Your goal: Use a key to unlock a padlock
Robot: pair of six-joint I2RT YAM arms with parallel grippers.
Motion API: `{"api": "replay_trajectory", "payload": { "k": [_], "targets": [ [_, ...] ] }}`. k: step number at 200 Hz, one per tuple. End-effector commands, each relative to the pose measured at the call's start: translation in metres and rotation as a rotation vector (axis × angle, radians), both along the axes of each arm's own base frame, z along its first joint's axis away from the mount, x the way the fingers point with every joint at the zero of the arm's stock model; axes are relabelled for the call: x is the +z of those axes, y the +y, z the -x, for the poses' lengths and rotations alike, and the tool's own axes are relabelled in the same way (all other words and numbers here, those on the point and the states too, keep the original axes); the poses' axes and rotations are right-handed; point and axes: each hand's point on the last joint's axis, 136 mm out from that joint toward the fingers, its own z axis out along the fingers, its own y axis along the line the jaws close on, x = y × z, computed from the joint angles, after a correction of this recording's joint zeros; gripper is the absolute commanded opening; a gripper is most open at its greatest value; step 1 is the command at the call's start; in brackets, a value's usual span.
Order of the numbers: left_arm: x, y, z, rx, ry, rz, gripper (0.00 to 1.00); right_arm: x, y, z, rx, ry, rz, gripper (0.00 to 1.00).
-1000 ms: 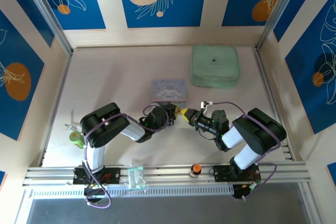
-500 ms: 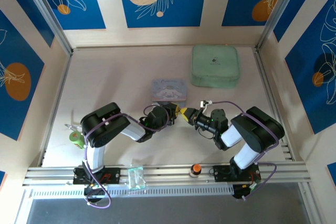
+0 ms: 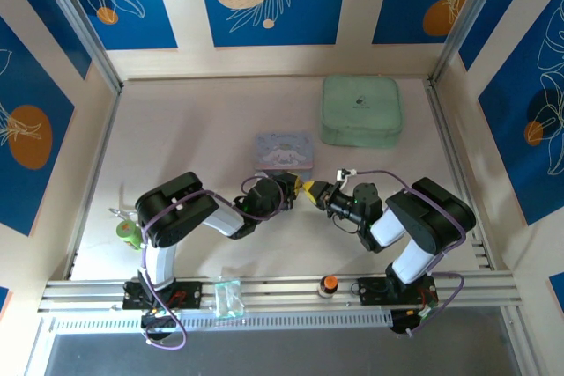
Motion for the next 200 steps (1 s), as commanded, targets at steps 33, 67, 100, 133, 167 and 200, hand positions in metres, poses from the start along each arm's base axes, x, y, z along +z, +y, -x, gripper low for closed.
{"api": "replay_trajectory", "payload": {
  "k": [33, 67, 100, 133, 167, 200],
  "targets": [
    [0.018, -0.006, -0.008, 0.009, -0.049, 0.054, 0.0, 0.002, -0.004, 0.003, -0.023, -0.02, 0.009, 0.0],
    [0.024, -0.011, -0.007, -0.006, -0.059, 0.058, 0.0, 0.001, 0.002, 0.001, -0.003, -0.014, 0.006, 0.0],
    [0.022, -0.012, -0.006, -0.009, -0.057, 0.061, 0.0, 0.001, 0.005, 0.001, -0.001, -0.019, 0.009, 0.0],
    [0.021, -0.01, -0.008, 0.001, -0.057, 0.057, 0.0, 0.001, 0.006, 0.002, -0.001, -0.014, 0.006, 0.0],
    [0.021, -0.006, -0.01, 0.014, -0.062, 0.05, 0.0, -0.005, 0.0, 0.006, -0.028, 0.006, 0.017, 0.0],
    [0.021, -0.007, -0.01, 0.006, -0.06, 0.048, 0.0, -0.005, 0.001, 0.009, -0.032, 0.002, 0.019, 0.0]
  ]
}}
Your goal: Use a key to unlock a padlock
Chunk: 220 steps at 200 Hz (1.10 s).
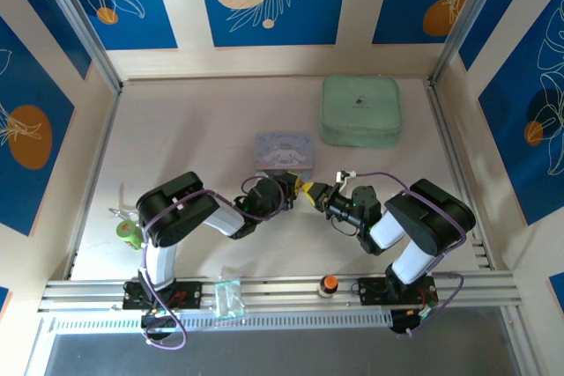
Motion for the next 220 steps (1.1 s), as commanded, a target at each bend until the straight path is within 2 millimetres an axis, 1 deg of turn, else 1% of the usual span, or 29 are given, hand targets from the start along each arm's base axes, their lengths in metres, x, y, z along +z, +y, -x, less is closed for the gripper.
{"api": "replay_trajectory", "payload": {
  "k": [1, 46, 114, 150, 189, 220],
  "targets": [
    [0.0215, -0.0065, -0.0092, 0.007, -0.058, 0.051, 0.0, -0.0046, -0.0025, 0.0045, -0.015, 0.01, 0.014, 0.0],
    [0.0192, -0.0057, -0.0093, 0.01, -0.055, 0.05, 0.0, -0.0039, -0.0067, 0.0059, -0.03, 0.003, 0.02, 0.0],
    [0.0193, -0.0048, -0.0094, 0.014, -0.053, 0.057, 0.0, -0.0048, -0.0038, 0.0065, -0.018, 0.01, 0.015, 0.0],
    [0.0227, -0.009, -0.0098, 0.002, -0.056, 0.058, 0.0, -0.0052, -0.0045, 0.0078, -0.021, 0.01, 0.017, 0.0],
    [0.0209, -0.0078, -0.0096, 0.006, -0.055, 0.053, 0.0, -0.0039, -0.0045, 0.0078, -0.023, 0.008, 0.016, 0.0],
    [0.0197, -0.0049, -0.0118, 0.013, -0.053, 0.057, 0.0, -0.0061, -0.0093, 0.0107, -0.038, 0.018, 0.017, 0.0]
  ]
}}
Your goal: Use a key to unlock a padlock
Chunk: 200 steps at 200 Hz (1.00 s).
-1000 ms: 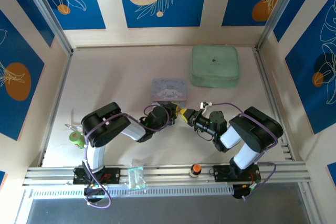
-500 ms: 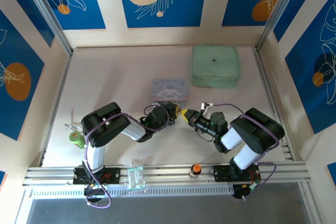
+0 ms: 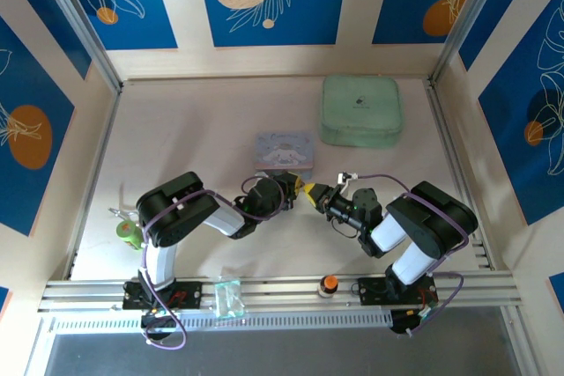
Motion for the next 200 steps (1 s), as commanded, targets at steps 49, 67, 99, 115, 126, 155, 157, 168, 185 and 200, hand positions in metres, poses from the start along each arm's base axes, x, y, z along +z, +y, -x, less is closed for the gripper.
{"api": "replay_trajectory", "payload": {
  "k": [49, 67, 99, 115, 126, 155, 157, 168, 185, 200],
  "targets": [
    [0.022, -0.01, -0.009, -0.012, -0.051, 0.052, 0.0, -0.002, -0.004, 0.006, -0.005, 0.008, 0.027, 0.0],
    [0.021, -0.009, -0.009, -0.009, -0.051, 0.057, 0.0, -0.002, -0.004, 0.005, -0.008, 0.005, 0.028, 0.0],
    [0.019, -0.013, -0.006, -0.022, -0.043, 0.058, 0.0, 0.002, -0.002, 0.001, 0.001, -0.009, 0.019, 0.0],
    [0.019, -0.015, -0.006, -0.028, -0.043, 0.061, 0.0, 0.006, 0.001, 0.0, 0.006, -0.013, 0.005, 0.0],
    [0.017, -0.014, -0.005, -0.026, -0.04, 0.052, 0.0, 0.008, 0.001, -0.001, 0.004, -0.02, -0.005, 0.0],
    [0.017, -0.016, -0.004, -0.033, -0.041, 0.046, 0.0, 0.008, 0.002, -0.003, 0.006, -0.019, 0.003, 0.0],
    [0.017, -0.016, -0.004, -0.032, -0.042, 0.049, 0.0, 0.008, 0.002, -0.003, 0.008, -0.017, 0.003, 0.0],
    [0.019, -0.018, -0.004, -0.036, -0.046, 0.061, 0.0, 0.008, 0.002, -0.005, 0.007, -0.02, 0.0, 0.0],
    [0.023, -0.021, -0.003, -0.044, -0.048, 0.076, 0.0, 0.009, 0.004, -0.007, 0.013, -0.019, -0.01, 0.0],
    [0.029, -0.026, 0.002, -0.054, -0.052, 0.092, 0.0, 0.008, 0.008, -0.008, 0.031, -0.015, -0.016, 0.0]
  ]
}}
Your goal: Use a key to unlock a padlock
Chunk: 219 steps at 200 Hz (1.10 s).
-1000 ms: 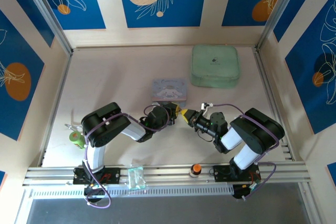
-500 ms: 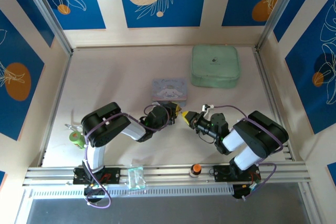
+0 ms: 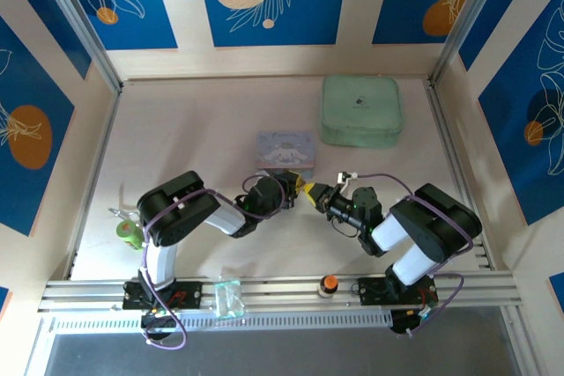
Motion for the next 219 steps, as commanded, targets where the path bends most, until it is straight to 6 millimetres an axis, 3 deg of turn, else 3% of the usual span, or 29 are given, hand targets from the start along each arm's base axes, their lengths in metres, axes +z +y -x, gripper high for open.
{"api": "replay_trajectory", "payload": {
  "k": [1, 93, 157, 185, 219],
  "targets": [
    [0.028, -0.021, 0.002, -0.042, -0.052, 0.086, 0.0, 0.007, 0.007, -0.006, 0.023, -0.025, -0.019, 0.0],
    [0.06, -0.026, 0.006, -0.05, -0.091, 0.212, 0.0, -0.014, -0.004, -0.005, -0.001, 0.029, 0.013, 0.0],
    [0.066, -0.027, 0.007, -0.059, -0.097, 0.243, 0.0, -0.023, -0.013, -0.006, -0.018, 0.054, 0.029, 0.0],
    [0.072, -0.026, 0.009, -0.065, -0.115, 0.249, 0.0, -0.055, -0.023, -0.004, -0.008, 0.227, 0.069, 0.0],
    [0.068, -0.03, 0.012, -0.095, -0.108, 0.229, 0.0, -0.068, -0.024, 0.0, 0.032, 0.294, 0.089, 0.0]
  ]
}}
